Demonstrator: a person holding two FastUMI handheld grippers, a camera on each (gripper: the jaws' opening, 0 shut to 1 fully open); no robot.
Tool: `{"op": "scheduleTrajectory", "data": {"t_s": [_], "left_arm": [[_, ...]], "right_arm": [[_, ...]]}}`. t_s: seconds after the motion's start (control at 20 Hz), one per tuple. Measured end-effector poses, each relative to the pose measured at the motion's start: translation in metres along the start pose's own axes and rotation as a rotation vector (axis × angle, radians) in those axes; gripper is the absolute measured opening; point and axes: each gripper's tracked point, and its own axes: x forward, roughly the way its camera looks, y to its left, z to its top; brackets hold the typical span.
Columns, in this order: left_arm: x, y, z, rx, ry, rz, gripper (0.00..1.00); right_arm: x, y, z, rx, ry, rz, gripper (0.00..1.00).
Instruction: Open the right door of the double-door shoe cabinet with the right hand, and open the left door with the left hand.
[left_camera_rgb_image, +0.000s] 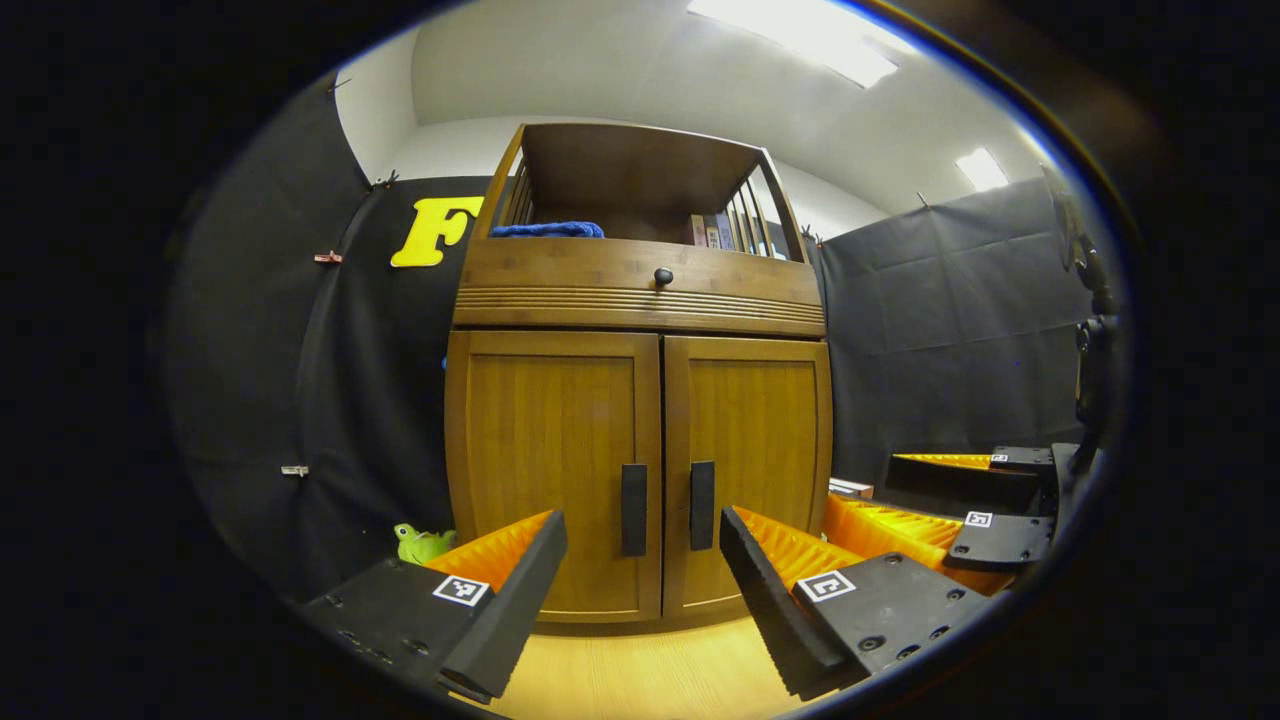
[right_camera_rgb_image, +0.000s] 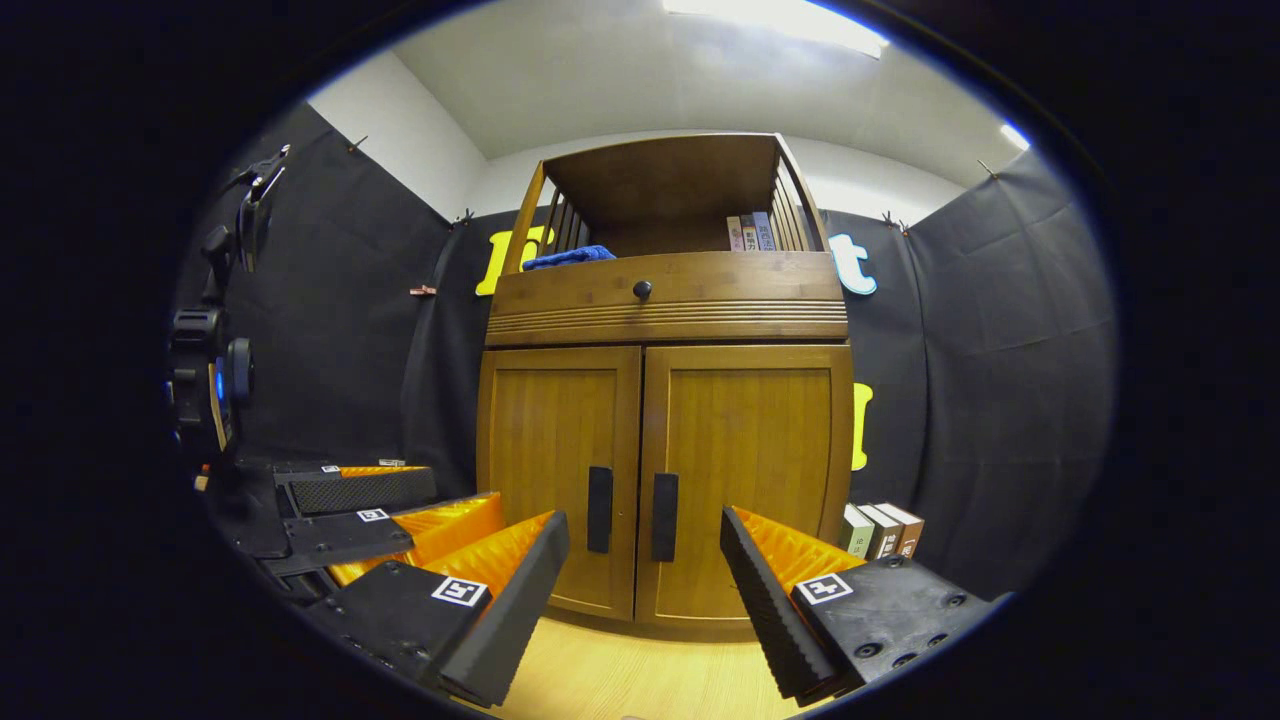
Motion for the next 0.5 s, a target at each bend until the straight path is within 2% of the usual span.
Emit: {"op": "scheduleTrajectory", "data": {"t_s": [0.5], "left_arm": [[-0.0093, 0.0064, 0.0066, -0.006, -0.028, 0.01, 0.96]], "right_arm": [[-0.0018, 0.0008, 0.0015, 0.023, 0.004, 0.008, 0.96]]}}
